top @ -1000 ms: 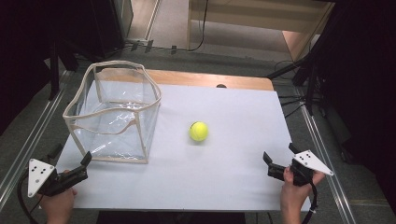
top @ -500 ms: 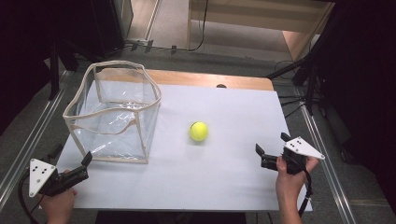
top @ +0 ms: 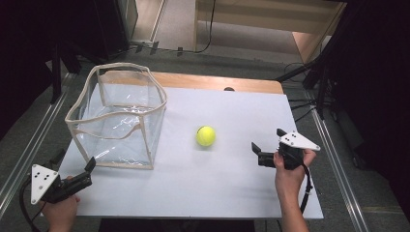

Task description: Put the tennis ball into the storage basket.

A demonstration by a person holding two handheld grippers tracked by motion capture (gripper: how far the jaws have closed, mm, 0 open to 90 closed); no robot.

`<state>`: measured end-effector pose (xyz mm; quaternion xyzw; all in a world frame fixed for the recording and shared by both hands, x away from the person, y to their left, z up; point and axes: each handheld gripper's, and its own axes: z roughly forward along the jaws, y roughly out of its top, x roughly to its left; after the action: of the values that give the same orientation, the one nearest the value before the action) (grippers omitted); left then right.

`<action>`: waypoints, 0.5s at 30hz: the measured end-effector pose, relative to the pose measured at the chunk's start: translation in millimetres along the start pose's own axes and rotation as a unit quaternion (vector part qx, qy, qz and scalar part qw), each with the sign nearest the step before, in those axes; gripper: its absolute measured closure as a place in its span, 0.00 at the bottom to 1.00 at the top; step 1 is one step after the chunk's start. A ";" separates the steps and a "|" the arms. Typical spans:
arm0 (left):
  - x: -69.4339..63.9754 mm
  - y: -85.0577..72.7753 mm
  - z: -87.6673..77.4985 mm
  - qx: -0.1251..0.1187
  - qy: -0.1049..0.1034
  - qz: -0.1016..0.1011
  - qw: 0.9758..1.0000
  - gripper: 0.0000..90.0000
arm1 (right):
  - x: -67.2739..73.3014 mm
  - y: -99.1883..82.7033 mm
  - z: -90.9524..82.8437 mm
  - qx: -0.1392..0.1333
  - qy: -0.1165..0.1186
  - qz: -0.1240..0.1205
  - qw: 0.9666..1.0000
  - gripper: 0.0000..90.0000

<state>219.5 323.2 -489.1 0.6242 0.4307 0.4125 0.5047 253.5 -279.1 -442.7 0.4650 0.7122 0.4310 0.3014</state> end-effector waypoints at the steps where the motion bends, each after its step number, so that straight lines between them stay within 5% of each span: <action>1: 0.0 0.0 0.0 0.000 0.000 0.000 1.000 0.08 | 0.7 1.1 1.2 0.002 0.003 0.000 1.000 0.00; 15: 0.0 0.0 0.1 -0.001 -0.001 0.003 1.000 0.08 | 7.9 14.2 16.5 0.017 0.022 -0.016 0.999 0.00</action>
<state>219.6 323.2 -489.0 0.6254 0.4281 0.4139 0.5043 269.8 -263.5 -437.6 0.4489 0.7332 0.4243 0.2845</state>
